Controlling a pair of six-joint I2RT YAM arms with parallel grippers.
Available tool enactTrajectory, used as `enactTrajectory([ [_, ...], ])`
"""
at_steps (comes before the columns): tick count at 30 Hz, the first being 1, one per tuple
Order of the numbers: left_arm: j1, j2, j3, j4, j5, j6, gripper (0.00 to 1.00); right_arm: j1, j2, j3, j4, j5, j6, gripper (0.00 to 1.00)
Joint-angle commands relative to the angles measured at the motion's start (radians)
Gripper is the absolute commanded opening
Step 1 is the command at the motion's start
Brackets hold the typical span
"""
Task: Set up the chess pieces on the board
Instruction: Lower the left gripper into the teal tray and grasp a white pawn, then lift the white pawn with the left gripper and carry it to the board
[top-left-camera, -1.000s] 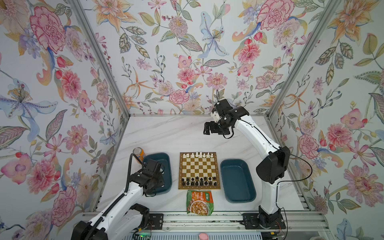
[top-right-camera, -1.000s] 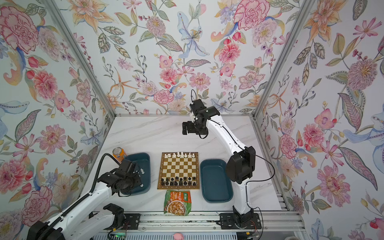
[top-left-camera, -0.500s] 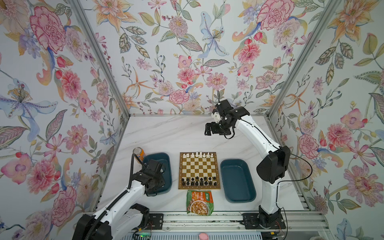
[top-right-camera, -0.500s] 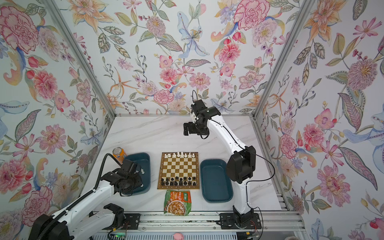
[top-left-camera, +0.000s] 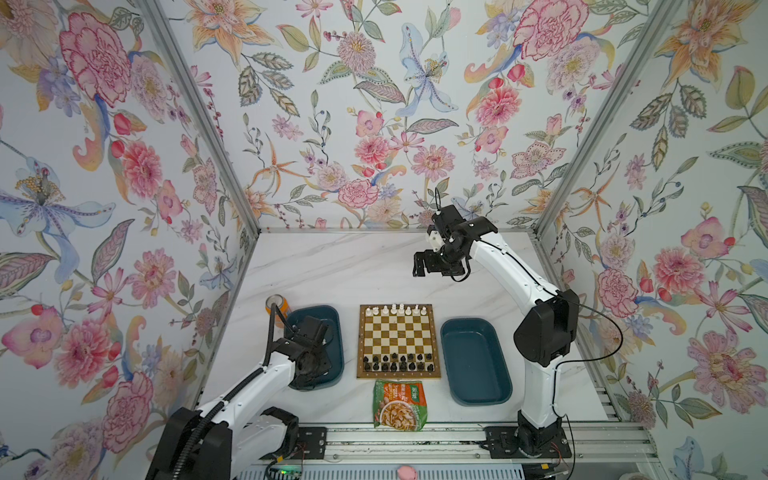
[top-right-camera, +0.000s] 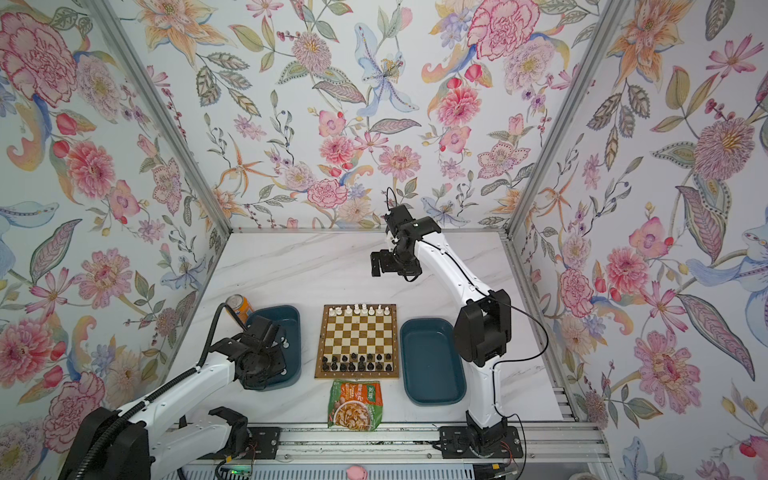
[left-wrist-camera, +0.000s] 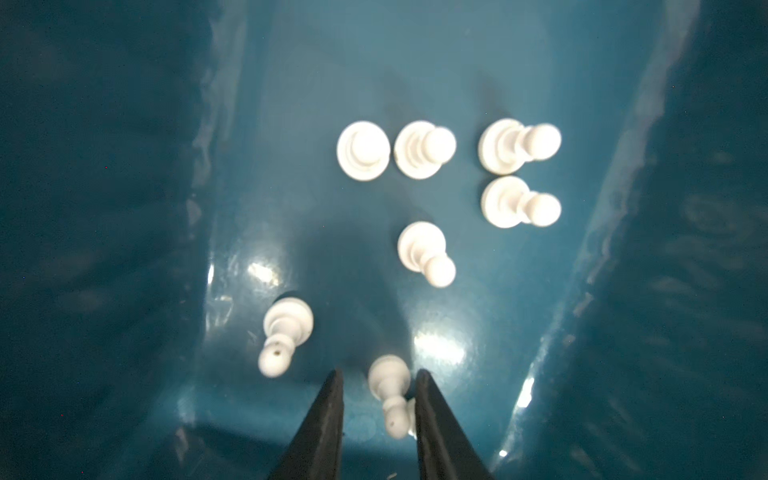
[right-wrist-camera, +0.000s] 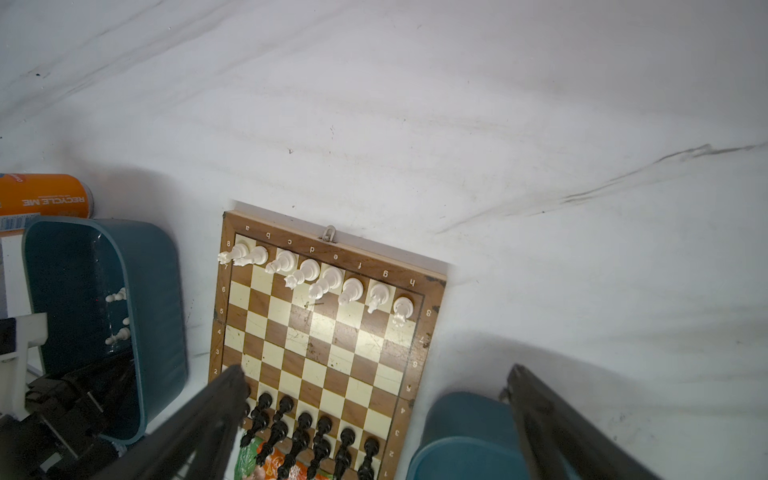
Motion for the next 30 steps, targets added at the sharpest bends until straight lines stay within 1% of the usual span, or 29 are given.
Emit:
enactTrajectory([
  [1,0.010,0.014,0.031,-0.002,-0.031,0.031,0.30,-0.005,-0.024,-0.017,-0.021,0.020,-0.011,0.99],
  [16,0.010,0.013,0.021,-0.004,-0.028,0.026,0.23,-0.014,-0.020,-0.031,-0.020,0.015,-0.018,0.99],
  [24,0.010,0.025,0.022,-0.003,-0.027,0.033,0.21,-0.021,-0.026,-0.043,-0.021,0.017,-0.021,0.99],
  [27,0.009,0.024,0.023,-0.003,-0.026,0.033,0.15,-0.025,-0.026,-0.045,-0.022,0.017,-0.021,0.99],
  [30,0.010,0.026,0.029,-0.010,-0.030,0.033,0.12,-0.024,-0.024,-0.041,-0.021,0.013,-0.022,0.99],
])
